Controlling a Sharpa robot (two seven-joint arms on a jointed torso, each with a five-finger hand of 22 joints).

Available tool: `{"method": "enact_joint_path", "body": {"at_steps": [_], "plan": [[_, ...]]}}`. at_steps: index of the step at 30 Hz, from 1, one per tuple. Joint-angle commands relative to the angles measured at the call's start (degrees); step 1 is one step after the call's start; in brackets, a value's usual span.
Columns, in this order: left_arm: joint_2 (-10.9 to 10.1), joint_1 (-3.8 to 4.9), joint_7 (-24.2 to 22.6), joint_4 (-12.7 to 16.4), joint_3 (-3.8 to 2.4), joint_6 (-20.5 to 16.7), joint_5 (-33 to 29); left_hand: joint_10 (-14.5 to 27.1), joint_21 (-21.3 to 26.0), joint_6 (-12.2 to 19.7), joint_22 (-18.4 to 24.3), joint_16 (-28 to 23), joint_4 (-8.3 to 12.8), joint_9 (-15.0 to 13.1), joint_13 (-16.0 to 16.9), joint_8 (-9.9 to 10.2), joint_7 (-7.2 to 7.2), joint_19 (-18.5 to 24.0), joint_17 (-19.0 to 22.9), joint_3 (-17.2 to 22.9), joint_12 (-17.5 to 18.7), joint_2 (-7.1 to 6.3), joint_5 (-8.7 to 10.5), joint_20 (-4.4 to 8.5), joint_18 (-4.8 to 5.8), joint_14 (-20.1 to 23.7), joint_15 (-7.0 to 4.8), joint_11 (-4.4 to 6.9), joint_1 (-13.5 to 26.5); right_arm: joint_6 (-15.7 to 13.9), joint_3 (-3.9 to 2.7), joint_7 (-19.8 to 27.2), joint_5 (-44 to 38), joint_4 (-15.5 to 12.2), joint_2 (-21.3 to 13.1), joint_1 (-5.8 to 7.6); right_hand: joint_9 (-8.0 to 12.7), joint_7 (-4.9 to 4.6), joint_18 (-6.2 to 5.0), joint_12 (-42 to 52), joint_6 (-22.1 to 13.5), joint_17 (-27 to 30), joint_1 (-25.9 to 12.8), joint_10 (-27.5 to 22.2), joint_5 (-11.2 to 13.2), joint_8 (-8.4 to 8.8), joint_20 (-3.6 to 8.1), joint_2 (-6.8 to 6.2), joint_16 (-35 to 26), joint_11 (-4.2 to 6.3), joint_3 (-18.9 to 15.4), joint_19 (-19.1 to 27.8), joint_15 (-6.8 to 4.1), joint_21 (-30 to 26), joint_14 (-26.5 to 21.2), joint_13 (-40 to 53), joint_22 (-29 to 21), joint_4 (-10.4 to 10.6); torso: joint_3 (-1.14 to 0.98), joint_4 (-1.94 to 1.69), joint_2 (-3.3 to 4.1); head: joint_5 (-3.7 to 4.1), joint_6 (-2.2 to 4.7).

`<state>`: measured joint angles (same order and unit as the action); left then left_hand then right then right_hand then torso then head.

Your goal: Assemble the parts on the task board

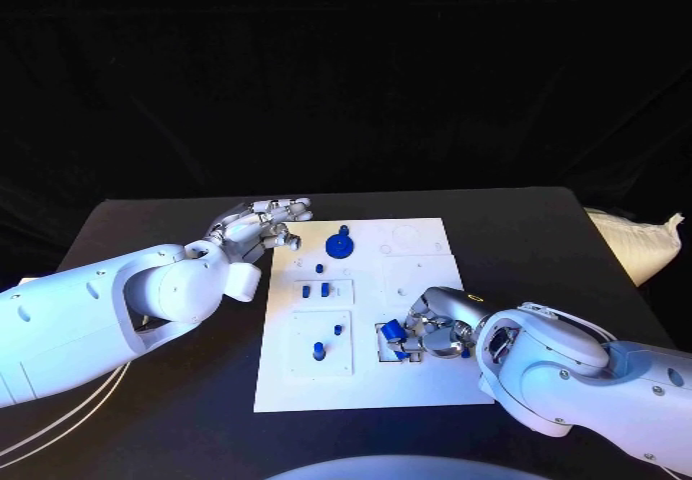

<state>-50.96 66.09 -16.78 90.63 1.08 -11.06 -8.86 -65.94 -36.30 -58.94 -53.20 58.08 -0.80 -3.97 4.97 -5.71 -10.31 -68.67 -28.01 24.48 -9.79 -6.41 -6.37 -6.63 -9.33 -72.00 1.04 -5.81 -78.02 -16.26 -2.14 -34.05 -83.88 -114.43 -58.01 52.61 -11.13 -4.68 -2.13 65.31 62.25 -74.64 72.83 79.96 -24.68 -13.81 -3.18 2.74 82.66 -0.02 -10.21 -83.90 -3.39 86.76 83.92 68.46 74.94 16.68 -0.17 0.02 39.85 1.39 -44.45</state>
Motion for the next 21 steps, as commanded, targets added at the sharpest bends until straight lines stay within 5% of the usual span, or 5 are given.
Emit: {"method": "enact_joint_path", "body": {"at_steps": [1, 5, 13, 21], "plan": [[0.1, 0.0, -0.2, 0.2, -0.04, 1.2, 0.3, 0.4, 0.3, 0.4, 0.1, -0.3, 0.0, 0.0, 0.0, -0.3, -0.08, 0.4, 0.1, -0.3, -0.4, 0.16, 0.11, -0.14, -0.97, 0.4, -0.05, -0.12, -0.6, 1.7, 0.0, -0.4, 0.1, 0.4, 0.5, -0.11, -1.2, 0.26, 0.81, -0.4, 0.2, 0.1, -1.3, 0.3, 1.1, -0.33, 0.33, -0.23, -0.1, 0.04, -0.8, -2.4, -0.32, 0.0, 3.4, 0.1, 10.7, 0.1, -0.04, 0.04, 0.0, -0.05, -0.25], [0.0, 0.0, -0.2, 0.2, -0.04, 1.3, 0.4, 0.4, 0.3, 0.4, 0.1, -0.3, 0.0, 0.0, 0.0, -0.3, -0.08, 0.4, 0.1, -0.3, -0.4, 0.16, 0.11, -0.14, -0.97, 0.4, -0.05, -0.12, -0.6, 1.8, 0.0, -0.7, -0.3, 0.8, 0.8, -0.13, -1.8, 0.31, 0.75, -1.1, 0.1, 0.3, -2.8, 0.2, 4.7, -0.41, 0.36, -0.13, -0.2, 0.06, -2.1, -2.3, -0.34, -0.2, 3.4, 0.0, 10.5, 0.0, -0.04, 0.05, -0.01, -0.1, -0.29], [0.0, 0.0, -0.2, 0.3, -0.04, 1.2, 0.4, 0.4, 0.3, 0.4, 0.1, -0.3, 0.0, 0.0, 0.0, -0.3, -0.08, 0.4, 0.1, -0.3, -0.4, 0.16, 0.11, -0.14, -0.97, 0.4, -0.05, -0.12, -0.6, 1.2, 0.0, -0.8, -0.9, 1.2, 1.0, -0.14, -3.2, 0.21, 0.58, -3.3, -0.4, 1.2, -8.1, -0.3, 18.4, -0.52, 0.3, -0.95, -0.8, -0.06, -6.0, -1.8, -0.26, -0.7, 3.2, -0.7, 10.0, 0.1, -0.06, 0.11, -0.05, -0.25, -0.41], [-0.1, 0.0, -0.2, 0.3, -0.04, 1.2, 0.4, 0.4, 0.3, 0.4, 0.1, -0.3, 0.0, 0.1, 0.0, -0.3, -0.09, 0.4, 0.2, -0.4, -0.5, 0.17, 0.11, -0.14, -0.97, 0.4, -0.05, -0.13, -0.6, 1.1, 0.0, -0.7, -1.7, 1.2, 0.9, -0.14, -3.6, 0.19, 0.52, -4.2, -0.5, 1.5, -9.2, -0.5, 20.0, -0.57, 0.26, -1.6, -1.0, -0.09, -6.2, -1.6, -0.23, -0.9, 3.1, -1.1, 9.8, 0.1, -0.08, 0.09, -0.04, -0.26, -0.37]]}}
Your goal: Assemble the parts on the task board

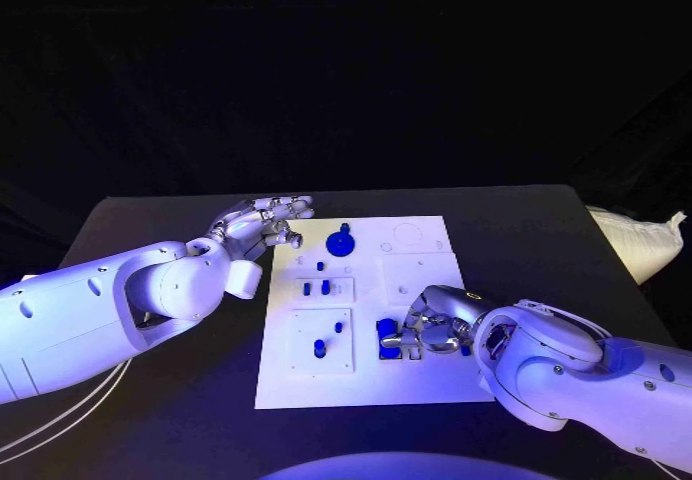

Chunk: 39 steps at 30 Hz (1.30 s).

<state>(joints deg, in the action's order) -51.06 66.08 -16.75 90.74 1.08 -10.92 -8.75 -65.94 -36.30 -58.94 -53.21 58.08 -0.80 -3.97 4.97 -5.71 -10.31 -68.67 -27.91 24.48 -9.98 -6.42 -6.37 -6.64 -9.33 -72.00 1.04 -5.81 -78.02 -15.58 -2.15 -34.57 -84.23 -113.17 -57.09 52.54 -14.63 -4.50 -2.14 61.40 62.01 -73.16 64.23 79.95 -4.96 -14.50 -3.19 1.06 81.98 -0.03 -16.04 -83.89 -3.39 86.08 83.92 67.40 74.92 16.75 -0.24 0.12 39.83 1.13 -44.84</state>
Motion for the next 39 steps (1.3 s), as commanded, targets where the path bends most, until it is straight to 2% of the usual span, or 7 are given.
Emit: {"method": "enact_joint_path", "body": {"at_steps": [1, 5, 10, 16, 26, 31, 39], "plan": [[0.0, 0.01, -0.3, 0.2, -0.04, 1.1, 0.2, 0.4, 0.3, 0.4, 0.1, -0.3, 0.0, 0.1, 0.0, -0.3, -0.09, 0.4, 0.1, -0.4, -0.3, 0.17, 0.11, -0.14, -0.97, 0.4, -0.05, -0.13, -0.6, 0.6, 0.01, -0.1, -1.5, -0.1, -0.1, -0.07, -0.2, 0.02, 0.52, -0.3, -0.3, 0.0, -0.5, -0.5, 0.2, 0.09, 0.26, -0.05, -0.3, -0.07, -0.2, -1.6, -0.23, -0.2, 3.1, 0.0, 9.8, -0.1, -0.02, -0.02, -0.01, 0.0, 0.0], [0.0, 0.01, -0.3, 0.2, -0.04, 1.1, 0.2, 0.4, 0.3, 0.4, 0.1, -0.3, 0.0, 0.1, 0.0, -0.3, -0.09, 0.4, 0.1, -0.4, -0.3, 0.17, 0.11, -0.14, -0.97, 0.4, -0.05, -0.13, -0.6, 1.2, 0.01, 0.2, -1.7, -0.2, -0.1, -0.07, -0.9, 0.19, 0.52, -0.6, -0.1, -0.1, 3.4, -0.3, -1.0, -0.16, 0.35, -0.16, -0.3, 0.06, 1.1, -1.6, -0.29, -0.2, 3.2, 0.3, 9.8, -0.5, -0.02, -0.02, 0.03, -0.03, -0.04], [-0.1, 0.01, -0.2, 0.2, -0.04, 1.1, 0.2, 0.4, 0.3, 0.4, 0.1, -0.3, 0.0, 0.1, 0.0, -0.3, -0.09, 0.4, 0.1, -0.4, -0.3, 0.17, 0.11, -0.14, -0.97, 0.4, -0.05, -0.13, -0.6, 2.2, 0.01, 0.6, -2.7, -0.3, 0.0, -0.08, -1.7, 0.32, 0.55, -1.2, 0.1, -0.5, 9.5, -0.2, -1.9, -0.45, 0.45, -0.26, -0.1, 0.23, 2.3, -1.7, -0.48, -0.2, 3.3, 0.3, 9.9, -2.7, 0.01, -0.01, 0.01, -0.07, -0.15], [-0.1, 0.01, -0.3, 0.2, -0.04, 1.2, 0.2, 0.4, 0.3, 0.4, 0.1, -0.3, 0.0, 0.1, 0.0, -0.3, -0.09, 0.4, 0.1, -0.4, -0.3, 0.17, 0.11, -0.14, -0.97, 0.4, -0.05, -0.13, -0.6, 2.1, 0.01, 0.1, -5.5, 0.6, 0.7, -0.31, -2.4, 0.47, 0.61, -2.0, 0.5, -1.2, 13.6, -0.1, -1.6, -0.84, 0.57, 0.78, 0.2, 0.41, 3.4, -1.9, -0.62, -0.1, 3.4, -0.1, 10.1, -4.6, -0.04, -0.07, 0.05, -0.16, -0.23], [-0.2, 0.01, -0.3, 0.2, -0.04, 1.1, 0.2, 0.4, 0.3, 0.4, 0.1, -0.3, 0.0, 0.1, 0.0, -0.3, -0.09, 0.4, 0.1, -0.4, -0.3, 0.17, 0.11, -0.14, -0.97, 0.4, -0.05, -0.13, -0.6, -0.3, 0.01, 0.4, -5.6, 0.5, 0.4, -0.62, -2.8, 0.42, 0.62, -2.1, 0.4, -1.3, 12.4, 0.2, -2.6, -0.88, 0.59, 1.68, 0.2, 0.37, 2.8, -1.9, -0.59, -0.1, 3.4, 0.0, 10.2, -3.4, -0.01, 0.05, -0.01, -0.17, -0.17], [-0.4, 0.01, -0.1, 0.2, -0.03, 1.2, 0.2, 0.4, 0.3, 0.4, 0.1, -0.3, 0.0, 0.1, 0.0, -0.3, -0.09, 0.4, 0.1, -0.4, -0.3, 0.17, 0.11, -0.14, -0.97, 0.4, -0.05, -0.13, -0.6, -3.0, -0.06, 1.2, -1.7, -1.5, -2.6, -0.44, -2.9, 0.27, 0.53, -1.9, -0.3, -0.9, 12.1, 0.3, -5.4, -0.45, 0.55, 1.91, 0.0, 0.25, 2.2, -1.7, -0.51, -0.3, 3.3, 0.4, 9.9, -2.5, -0.01, 0.19, -0.06, 0.16, -0.17], [-0.6, 0.0, 0.0, 0.2, -0.01, 1.2, 0.2, 0.4, 0.3, 0.4, 0.1, -0.3, 0.0, 0.1, 0.0, -0.3, -0.09, 0.4, 0.1, -0.4, -0.3, 0.17, 0.11, -0.14, -0.97, 0.4, -0.05, -0.13, -0.6, -3.9, -0.12, 1.7, 1.6, -3.2, -8.5, 1.27, -2.6, -0.56, 0.45, -2.8, -2.4, -0.8, 13.9, -0.3, -7.6, 1.27, 0.19, 2.44, -0.1, -0.39, 2.3, -1.4, -0.03, -0.5, 3.3, 0.2, 9.6, -2.8, 0.02, 0.56, -0.28, 0.88, -0.14]]}}
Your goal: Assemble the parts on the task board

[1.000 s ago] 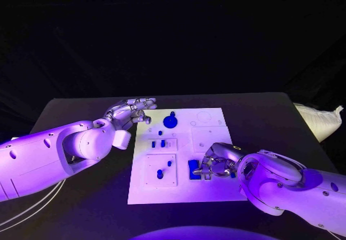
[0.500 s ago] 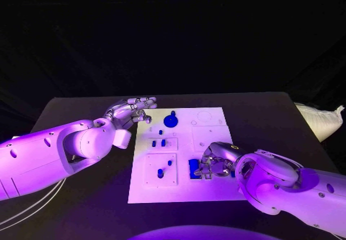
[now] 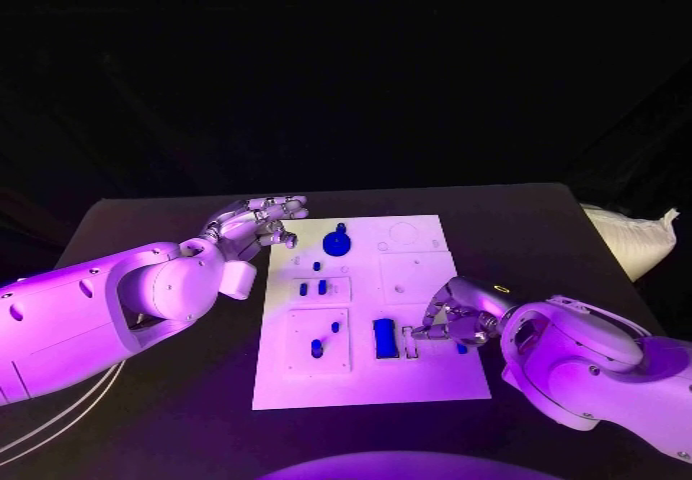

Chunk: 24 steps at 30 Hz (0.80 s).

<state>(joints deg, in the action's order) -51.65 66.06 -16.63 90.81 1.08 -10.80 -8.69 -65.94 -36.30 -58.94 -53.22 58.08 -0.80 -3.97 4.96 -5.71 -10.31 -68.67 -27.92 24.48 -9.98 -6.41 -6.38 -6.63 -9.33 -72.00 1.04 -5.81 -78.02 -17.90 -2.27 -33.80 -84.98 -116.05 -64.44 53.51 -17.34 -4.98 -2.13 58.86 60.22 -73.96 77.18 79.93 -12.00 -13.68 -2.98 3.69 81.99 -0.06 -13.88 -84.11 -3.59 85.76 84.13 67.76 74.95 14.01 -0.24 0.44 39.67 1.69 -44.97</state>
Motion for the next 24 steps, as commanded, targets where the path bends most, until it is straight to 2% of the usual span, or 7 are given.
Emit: {"method": "enact_joint_path", "body": {"at_steps": [1, 5, 9, 14, 24], "plan": [[0.0, 0.02, -0.1, 0.2, -0.01, 1.1, 0.2, 0.4, 0.3, 0.4, 0.1, -0.3, 0.0, 0.1, 0.0, -0.3, -0.09, 0.4, 0.1, -0.4, -0.3, 0.17, 0.11, -0.14, -0.97, 0.4, -0.05, -0.13, -0.6, -1.5, 0.0, 1.0, 1.8, -0.4, -2.0, 0.48, 0.2, -0.18, 0.46, -0.3, -0.8, -0.1, 1.1, -0.3, -0.7, 0.65, -0.07, -0.17, -0.1, -0.43, 0.1, -1.2, 0.24, -0.2, 3.1, -0.2, 9.6, -0.1, 0.0, 0.19, -0.11, 0.42, 0.02], [0.0, 0.02, -0.1, 0.1, 0.01, 1.2, 0.2, 0.5, 0.5, 0.4, 0.2, -0.3, 0.0, 0.1, 0.0, -0.3, -0.11, 0.5, 0.3, -0.5, -0.4, 0.2, 0.11, -0.16, -0.99, 0.5, -0.03, -0.15, -0.6, -1.0, 0.01, 1.0, -0.4, -0.2, -3.8, 0.76, 0.4, -0.35, 0.5, -0.4, -1.1, -0.1, 1.5, -0.4, -1.0, 1.08, -0.18, -0.14, -0.1, -0.57, 0.1, -1.4, 0.36, -0.1, 3.1, -0.2, 9.8, -0.2, -0.08, 0.25, -0.07, 0.88, 0.16], [0.1, 0.0, -0.1, 0.1, 0.05, 1.3, 0.2, 0.5, 0.5, 0.4, 0.2, -0.3, 0.0, 0.1, 0.0, -0.3, -0.11, 0.5, 0.3, -0.5, -0.4, 0.2, 0.11, -0.16, -0.99, 0.5, -0.03, -0.15, -0.6, -0.3, 0.03, 1.0, -2.3, 0.2, -5.1, 0.88, 0.6, -0.43, 0.55, -0.4, -1.2, -0.3, 1.8, -0.4, -1.4, 1.32, -0.27, -0.02, 0.0, -0.64, 0.1, -1.5, 0.43, 0.0, 3.1, -0.1, 9.9, -0.2, -0.03, 0.16, -0.04, 1.37, 0.28], [0.1, -0.06, 0.0, 0.0, 0.09, 1.5, 0.2, 0.5, 0.5, 0.4, 0.2, -0.3, 0.0, 0.1, 0.0, -0.3, -0.11, 0.5, 0.3, -0.5, -0.4, 0.2, 0.11, -0.16, -0.99, 0.5, -0.03, -0.15, -0.6, 2.1, 0.17, 0.8, -5.0, 1.0, -5.8, 0.91, 0.8, -0.39, 0.59, -0.3, -0.6, -0.5, 2.3, -0.3, -3.5, 1.6, -0.4, 0.32, 0.1, -0.64, 0.1, -1.6, 0.48, 0.1, 3.1, 0.1, 10.1, -0.1, -0.03, 0.02, -0.02, 1.89, 0.35], [0.1, -0.17, 0.0, 0.0, 0.12, 1.6, 0.2, 0.5, 0.5, 0.4, 0.2, -0.3, 0.0, 0.1, 0.0, -0.3, -0.11, 0.5, 0.3, -0.5, -0.4, 0.2, 0.11, -0.16, -0.99, 0.5, -0.03, -0.15, -0.6, 5.3, 0.6, 1.1, -6.6, 2.7, -4.8, 0.26, 0.8, -0.09, 0.72, 0.2, 0.5, -1.1, 2.5, 0.0, -4.0, 1.41, -0.36, 0.52, 0.4, -0.43, 0.0, -2.0, 0.35, 0.5, 3.3, 0.5, 10.6, 0.1, -0.01, -0.06, 0.01, 1.88, 0.27]]}}
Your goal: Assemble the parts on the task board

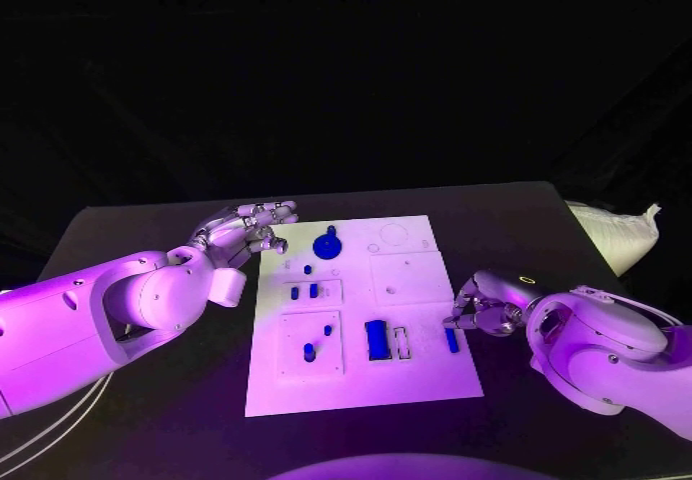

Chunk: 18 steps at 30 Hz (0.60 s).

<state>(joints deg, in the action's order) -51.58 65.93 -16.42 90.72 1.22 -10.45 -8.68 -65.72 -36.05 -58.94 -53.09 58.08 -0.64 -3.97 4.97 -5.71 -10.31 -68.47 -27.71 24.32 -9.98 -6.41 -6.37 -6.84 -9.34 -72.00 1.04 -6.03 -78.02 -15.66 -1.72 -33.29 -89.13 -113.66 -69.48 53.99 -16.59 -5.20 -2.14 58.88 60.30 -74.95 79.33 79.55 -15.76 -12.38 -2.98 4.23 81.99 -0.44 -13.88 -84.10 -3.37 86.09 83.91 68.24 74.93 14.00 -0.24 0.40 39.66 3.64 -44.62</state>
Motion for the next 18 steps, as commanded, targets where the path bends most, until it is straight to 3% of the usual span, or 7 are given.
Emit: {"method": "enact_joint_path", "body": {"at_steps": [1, 18], "plan": [[0.0, -0.04, -0.2, 0.0, -0.02, 1.2, 0.2, 0.3, 0.2, 0.4, 0.1, -0.3, -0.1, 0.1, 0.0, -0.3, -0.11, 0.3, 0.1, -0.3, -0.4, 0.2, 0.11, 0.05, -0.99, 0.5, -0.03, 0.07, -0.6, 3.2, 0.06, 0.6, -2.5, 0.4, 0.3, -0.29, 0.0, 0.13, 0.73, 0.2, 0.4, -0.1, 0.4, 0.4, -0.2, 0.12, -0.35, -0.02, 0.4, -0.04, 0.0, -2.0, 0.13, 0.2, 3.5, 0.0, 10.6, 0.1, -0.01, 0.01, 0.02, -0.09, -0.09], [-0.2, -0.09, -0.1, 0.0, -0.01, 1.1, 0.2, 0.3, 0.2, 0.4, 0.1, -0.3, -0.1, 0.1, 0.0, -0.3, -0.11, 0.3, 0.1, -0.3, -0.4, 0.2, 0.11, 0.05, -0.99, 0.5, -0.03, 0.07, -0.6, 7.0, 0.11, -1.0, -6.2, 0.8, 1.1, -0.66, -0.3, 0.67, 0.77, 0.3, 2.4, -0.3, -0.9, 0.7, 1.4, -0.1, -0.05, -0.74, 0.4, 0.38, -1.4, -2.1, -0.23, 0.3, 3.5, 0.3, 10.7, 1.5, 0.02, 0.09, -0.06, -0.26, -0.3]]}}
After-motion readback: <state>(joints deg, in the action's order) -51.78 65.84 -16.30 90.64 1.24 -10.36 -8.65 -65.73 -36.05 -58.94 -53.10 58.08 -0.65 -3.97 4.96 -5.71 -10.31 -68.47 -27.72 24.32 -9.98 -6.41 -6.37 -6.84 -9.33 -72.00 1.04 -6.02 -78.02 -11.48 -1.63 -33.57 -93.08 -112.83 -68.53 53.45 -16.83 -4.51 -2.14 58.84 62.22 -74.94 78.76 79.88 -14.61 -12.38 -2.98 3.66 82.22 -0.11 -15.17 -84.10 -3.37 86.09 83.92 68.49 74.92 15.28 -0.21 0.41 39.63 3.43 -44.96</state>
